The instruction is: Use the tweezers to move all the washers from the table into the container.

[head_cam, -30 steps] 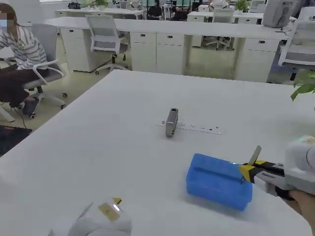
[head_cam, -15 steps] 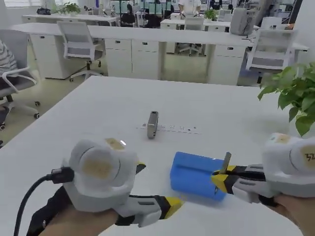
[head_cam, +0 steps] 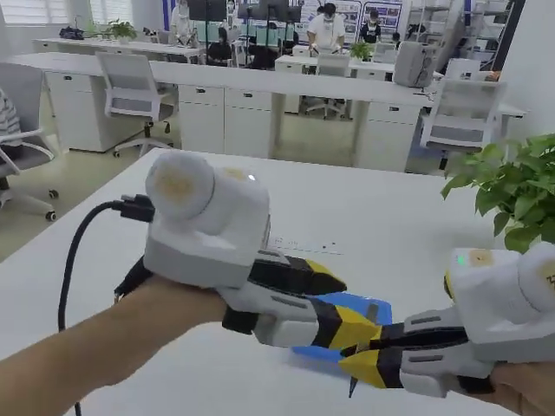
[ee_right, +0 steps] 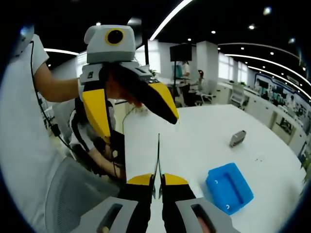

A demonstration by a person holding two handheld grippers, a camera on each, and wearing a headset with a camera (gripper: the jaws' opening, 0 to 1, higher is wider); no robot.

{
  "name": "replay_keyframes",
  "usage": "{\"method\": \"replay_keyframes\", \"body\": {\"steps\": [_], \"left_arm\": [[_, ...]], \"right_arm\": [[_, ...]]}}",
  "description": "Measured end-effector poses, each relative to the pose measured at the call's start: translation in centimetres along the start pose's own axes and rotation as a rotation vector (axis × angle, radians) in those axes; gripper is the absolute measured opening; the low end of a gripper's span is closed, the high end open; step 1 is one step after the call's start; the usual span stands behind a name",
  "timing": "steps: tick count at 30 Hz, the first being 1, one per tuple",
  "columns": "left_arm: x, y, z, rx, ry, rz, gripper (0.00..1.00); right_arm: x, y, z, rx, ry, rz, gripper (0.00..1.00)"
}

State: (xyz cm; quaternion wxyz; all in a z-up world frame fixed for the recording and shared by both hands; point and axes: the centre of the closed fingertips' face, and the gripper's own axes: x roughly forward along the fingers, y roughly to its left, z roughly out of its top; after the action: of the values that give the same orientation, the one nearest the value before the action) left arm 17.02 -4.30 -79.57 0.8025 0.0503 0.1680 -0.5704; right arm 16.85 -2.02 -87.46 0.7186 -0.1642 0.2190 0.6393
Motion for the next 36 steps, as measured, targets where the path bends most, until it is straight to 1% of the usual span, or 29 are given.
{"method": "replay_keyframes", "body": {"steps": [1, 2, 3, 4, 6, 8, 11, 12, 13, 15, 16, 19, 20, 22, 23, 26, 28, 30, 33, 36], "left_arm": [[0.2, -0.1, 0.1, 0.014, 0.003, -0.018, 0.24], [0.3, -0.1, 0.1, 0.017, 0.003, -0.022, 0.21], [0.5, -0.2, 0.2, 0.023, 0.006, -0.039, 0.19], [0.6, -0.3, 0.1, 0.023, 0.01, -0.049, 0.16], [0.9, -0.7, 0.0, 0.035, 0.021, -0.088, 0.1], [1.1, -0.8, -0.2, 0.044, 0.033, -0.099, 0.07], [1.5, -1.4, -0.7, 0.054, 0.058, -0.138, 0.03], [1.6, -1.6, -0.7, 0.068, 0.058, -0.147, 0.02], [1.7, -1.6, -0.6, 0.08, 0.055, -0.144, 0.01], [1.8, -1.6, -0.7, 0.113, 0.067, -0.148, 0.0], [1.9, -1.9, -0.7, 0.124, 0.08, -0.165, 0.0], [2.2, -1.9, -0.6, 0.167, 0.092, -0.178, 0.0], [2.3, -1.8, -0.4, 0.17, 0.096, -0.179, 0.0], [2.4, -1.7, -0.2, 0.176, 0.107, -0.19, 0.0], [2.4, -1.6, -0.1, 0.177, 0.109, -0.191, 0.0], [2.5, -1.3, -0.1, 0.182, 0.127, -0.19, 0.0], [2.5, -1.2, 0.1, 0.181, 0.123, -0.194, 0.0], [2.6, -1.0, 0.3, 0.176, 0.115, -0.195, 0.0], [2.7, -0.8, 0.3, 0.18, 0.117, -0.193, 0.0], [2.8, -0.2, 0.3, 0.181, 0.115, -0.19, 0.0]], "right_arm": [[-0.1, 0.2, 0.1, -0.014, 0.005, 0.012, 0.03], [-0.2, 0.4, 0.2, -0.031, 0.01, 0.019, 0.03], [-0.2, 0.6, 0.3, -0.048, 0.015, 0.027, 0.03], [-0.2, 0.7, 0.3, -0.05, 0.016, 0.032, 0.03], [-0.4, 0.9, 0.5, -0.056, 0.009, 0.049, 0.03], [-0.5, 1.3, 0.6, -0.06, 0.009, 0.072, 0.03], [-0.6, 1.5, 0.4, -0.069, 0.016, 0.087, 0.03], [-0.6, 1.6, 0.4, -0.066, 0.017, 0.091, 0.03], [-0.6, 1.6, 0.3, -0.071, 0.016, 0.091, 0.03], [-0.7, 1.6, 0.1, -0.068, 0.018, 0.096, 0.03], [-0.7, 1.6, 0.0, -0.071, 0.016, 0.097, 0.03], [-0.7, 1.6, 0.1, -0.055, -0.003, 0.101, 0.04], [-0.7, 1.4, 0.2, -0.049, -0.008, 0.092, 0.04], [-0.8, 1.2, 0.4, -0.002, -0.03, 0.096, 0.05], [-0.9, 1.0, 0.5, 0.029, -0.044, 0.09, 0.05], [-1.1, 0.2, 0.2, 0.041, -0.053, 0.067, 0.07], [-1.0, 0.0, -0.2, 0.055, -0.047, 0.066, 0.1], [-0.9, -0.2, -0.6, 0.057, -0.042, 0.065, 0.1], [-0.8, -0.7, -1.0, 0.066, -0.04, 0.064, 0.09], [-0.7, -1.1, -1.4, 0.073, -0.035, 0.061, 0.09]]}}
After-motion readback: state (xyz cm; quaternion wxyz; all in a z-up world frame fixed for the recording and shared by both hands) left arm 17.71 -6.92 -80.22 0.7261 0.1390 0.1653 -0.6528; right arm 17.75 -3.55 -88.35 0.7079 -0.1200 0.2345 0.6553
